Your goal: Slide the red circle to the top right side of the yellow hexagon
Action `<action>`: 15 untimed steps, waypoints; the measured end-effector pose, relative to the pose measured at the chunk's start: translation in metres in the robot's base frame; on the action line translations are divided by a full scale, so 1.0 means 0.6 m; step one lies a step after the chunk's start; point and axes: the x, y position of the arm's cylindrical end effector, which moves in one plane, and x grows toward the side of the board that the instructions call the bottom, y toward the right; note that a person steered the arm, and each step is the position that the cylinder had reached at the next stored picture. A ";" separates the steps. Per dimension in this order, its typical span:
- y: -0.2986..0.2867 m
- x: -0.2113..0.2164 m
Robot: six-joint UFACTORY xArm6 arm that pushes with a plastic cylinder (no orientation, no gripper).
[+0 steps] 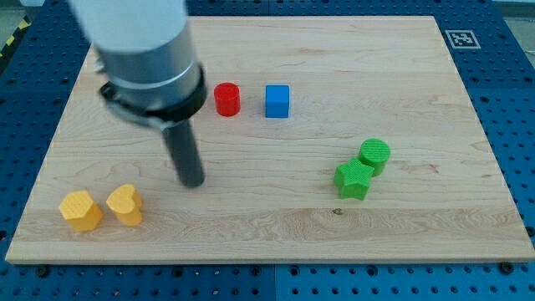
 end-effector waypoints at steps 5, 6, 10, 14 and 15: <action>0.341 -0.313; 0.222 -0.336; -0.020 -0.196; -0.089 -0.057; -0.089 -0.045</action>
